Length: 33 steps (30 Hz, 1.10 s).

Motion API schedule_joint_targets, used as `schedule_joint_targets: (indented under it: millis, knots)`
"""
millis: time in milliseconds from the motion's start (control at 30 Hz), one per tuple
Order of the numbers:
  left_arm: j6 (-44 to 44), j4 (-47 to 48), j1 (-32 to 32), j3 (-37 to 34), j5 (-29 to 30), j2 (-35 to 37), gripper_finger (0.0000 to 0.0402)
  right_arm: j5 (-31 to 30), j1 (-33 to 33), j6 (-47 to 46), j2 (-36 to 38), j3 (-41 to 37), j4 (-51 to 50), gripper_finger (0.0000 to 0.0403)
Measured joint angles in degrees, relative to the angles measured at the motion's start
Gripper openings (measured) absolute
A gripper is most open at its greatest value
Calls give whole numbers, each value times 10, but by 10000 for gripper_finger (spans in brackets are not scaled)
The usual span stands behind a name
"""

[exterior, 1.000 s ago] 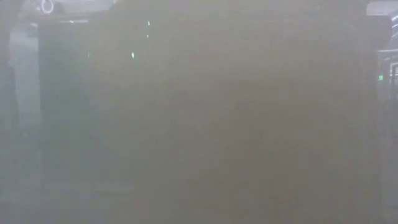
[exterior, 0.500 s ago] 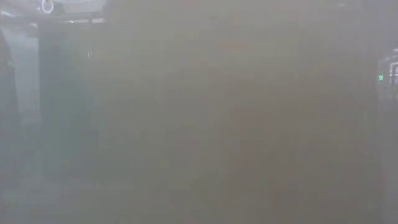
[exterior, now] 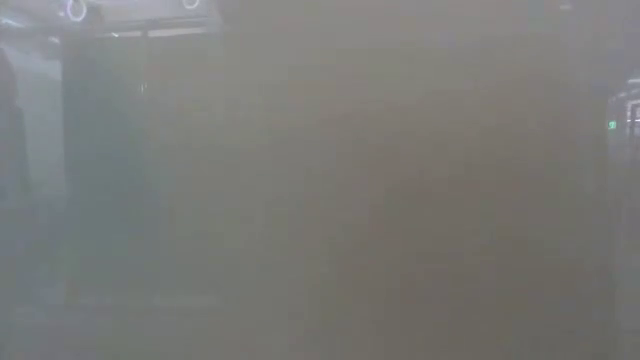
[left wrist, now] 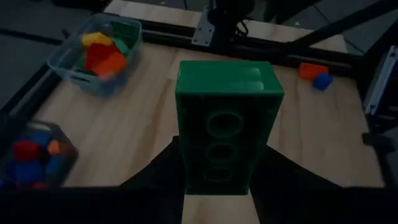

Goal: Sort blocks by size
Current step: Put the large green game piece into the transparent bin

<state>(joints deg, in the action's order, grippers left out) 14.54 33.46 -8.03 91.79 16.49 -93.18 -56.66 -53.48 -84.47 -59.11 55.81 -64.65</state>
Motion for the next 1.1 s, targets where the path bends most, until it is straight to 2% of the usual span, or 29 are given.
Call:
schedule_joint_targets:
  millis: [67,167,300,400,533,767,933,1100]
  knots:
    - [-20,-5,30,-1,-28,-1,139,-8,16,16,0,0,-1,85]
    - [-38,-32,85,-1,-102,-14,139,-10,58,30,-1,0,-1,93]
    - [-73,-72,154,-1,-216,-46,139,-5,138,36,-1,0,6,108]
    - [-86,-109,188,-2,-268,-73,141,5,205,69,0,0,37,122]
    - [-120,-147,217,-1,-329,-97,156,64,298,213,-1,0,147,151]
    - [-191,-161,248,-1,-426,-107,156,196,443,496,-6,0,409,218]
    - [-196,-176,276,-1,-522,-107,156,265,509,610,-19,1,513,267]
    - [-171,-203,291,-1,-589,-107,156,327,541,700,-52,0,583,310]
